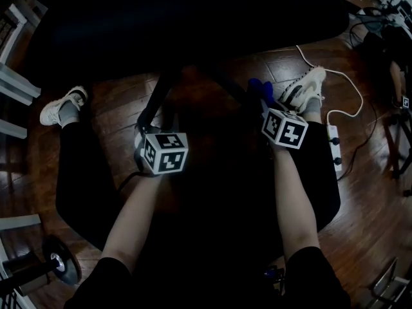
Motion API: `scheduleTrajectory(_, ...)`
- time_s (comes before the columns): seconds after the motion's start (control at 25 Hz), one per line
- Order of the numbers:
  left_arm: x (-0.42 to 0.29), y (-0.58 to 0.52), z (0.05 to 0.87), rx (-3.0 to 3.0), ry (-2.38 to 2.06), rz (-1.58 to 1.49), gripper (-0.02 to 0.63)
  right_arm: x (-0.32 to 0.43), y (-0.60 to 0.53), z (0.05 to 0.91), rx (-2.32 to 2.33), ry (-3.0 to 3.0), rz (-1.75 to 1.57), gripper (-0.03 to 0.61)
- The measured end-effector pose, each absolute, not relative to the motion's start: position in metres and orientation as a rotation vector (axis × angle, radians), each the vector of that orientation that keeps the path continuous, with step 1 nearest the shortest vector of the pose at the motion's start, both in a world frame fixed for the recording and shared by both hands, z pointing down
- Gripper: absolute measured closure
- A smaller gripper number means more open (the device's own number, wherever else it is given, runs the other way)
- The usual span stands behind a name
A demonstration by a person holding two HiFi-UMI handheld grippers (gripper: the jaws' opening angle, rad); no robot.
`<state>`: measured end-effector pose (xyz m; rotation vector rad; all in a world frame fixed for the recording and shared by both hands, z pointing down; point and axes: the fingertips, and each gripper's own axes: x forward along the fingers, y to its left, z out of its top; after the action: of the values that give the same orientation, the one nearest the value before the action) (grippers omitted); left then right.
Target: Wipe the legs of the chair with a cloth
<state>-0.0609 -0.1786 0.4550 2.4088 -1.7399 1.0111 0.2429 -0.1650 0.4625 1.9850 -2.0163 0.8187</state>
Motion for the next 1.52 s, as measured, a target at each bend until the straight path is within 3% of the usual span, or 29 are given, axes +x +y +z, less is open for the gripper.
scheduleTrajectory(0.12, -0.115, -0.197, 0.47, 2.244, -1.766, 1.132, 0.362, 0.243, -0.178, 0.468, 1.902, -1.995, 0.825, 0.489)
scheduleTrajectory(0.24, -0.125, -0.204, 0.497, 2.241, -1.611, 1.179, 0.355, 0.245, -0.188, 0.479, 1.816, -1.967, 0.842, 0.489)
scheduleTrajectory(0.32, -0.12, -0.204, 0.509, 2.256, -1.508, 1.202, 0.378, 0.244, -0.192, 0.485, 1.763, -1.968, 0.897, 0.491)
scheduleTrajectory(0.4, -0.113, -0.204, 0.513, 2.267, -1.436, 1.21, 0.455, 0.241, -0.193, 0.49, 1.723, -1.99, 1.014, 0.492)
scheduleTrajectory(0.44, -0.111, -0.204, 0.513, 2.276, -1.421, 1.222, 0.462, 0.24, -0.193, 0.491, 1.701, -2.007, 1.072, 0.494)
scheduleTrajectory(0.68, -0.103, -0.207, 0.512, 2.409, -1.322, 1.273, 0.462, 0.234, -0.186, 0.491, 1.566, -2.129, 1.389, 0.5)
scheduleTrajectory(1.08, -0.144, -0.245, 0.517, 2.422, -1.358, 1.372, 0.448, 0.172, -0.161, 0.488, 1.311, -2.3, 1.537, 0.499)
scheduleTrajectory(1.32, -0.181, -0.288, 0.508, 2.395, -1.504, 1.489, 0.431, 0.114, -0.155, 0.488, 1.211, -2.351, 1.419, 0.495)
scheduleTrajectory(1.52, -0.151, -0.249, 0.466, 2.512, -1.66, 1.215, 0.432, 0.071, -0.15, 0.491, 1.098, -2.411, 1.398, 0.495)
